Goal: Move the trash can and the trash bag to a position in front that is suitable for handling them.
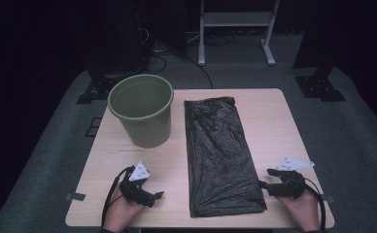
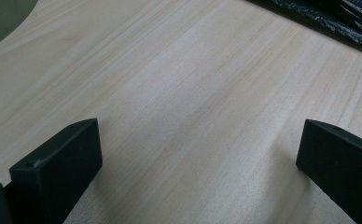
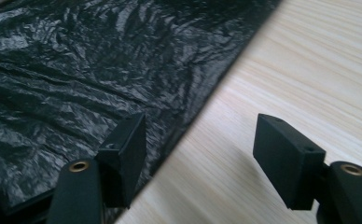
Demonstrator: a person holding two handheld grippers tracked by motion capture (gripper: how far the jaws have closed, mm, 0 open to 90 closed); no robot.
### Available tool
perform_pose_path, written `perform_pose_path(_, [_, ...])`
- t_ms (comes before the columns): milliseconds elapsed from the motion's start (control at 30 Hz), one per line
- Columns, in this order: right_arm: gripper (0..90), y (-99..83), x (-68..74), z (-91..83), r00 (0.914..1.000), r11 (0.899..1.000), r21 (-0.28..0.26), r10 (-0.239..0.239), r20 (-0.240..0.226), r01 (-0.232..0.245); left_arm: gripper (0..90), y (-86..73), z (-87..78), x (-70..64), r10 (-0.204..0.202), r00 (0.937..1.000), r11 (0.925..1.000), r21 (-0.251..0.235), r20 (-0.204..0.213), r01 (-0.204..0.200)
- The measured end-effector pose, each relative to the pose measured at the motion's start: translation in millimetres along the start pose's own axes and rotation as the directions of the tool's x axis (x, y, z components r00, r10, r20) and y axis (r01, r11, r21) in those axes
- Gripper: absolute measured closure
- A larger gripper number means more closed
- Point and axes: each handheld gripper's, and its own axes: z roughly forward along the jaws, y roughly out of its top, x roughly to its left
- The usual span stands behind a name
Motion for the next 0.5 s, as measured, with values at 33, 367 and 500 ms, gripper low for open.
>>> perform_pose_path(33, [35.5,0.0,0.0,0.0,1.0000,1.000,0.000,0.000,0.000,0.000,0.0,0.0,0.0,0.0,0.000,1.0000,1.0000,0.000,0.000,0.000])
perform_pose_path(367, [55.0,10.0,8.9,14.3,0.9989,1.000,0.020,-0.018,-0.044,0.019,0.0,0.0,0.0,0.1,0.000,1.0000,1.0000,0.000,0.000,0.000])
perform_pose_path(500, [59.5,12.0,11.9,18.0,0.9992,0.999,0.028,-0.028,-0.029,0.028,0.0,0.0,0.1,0.0,0.000,1.0000,1.0000,0.000,0.000,0.000])
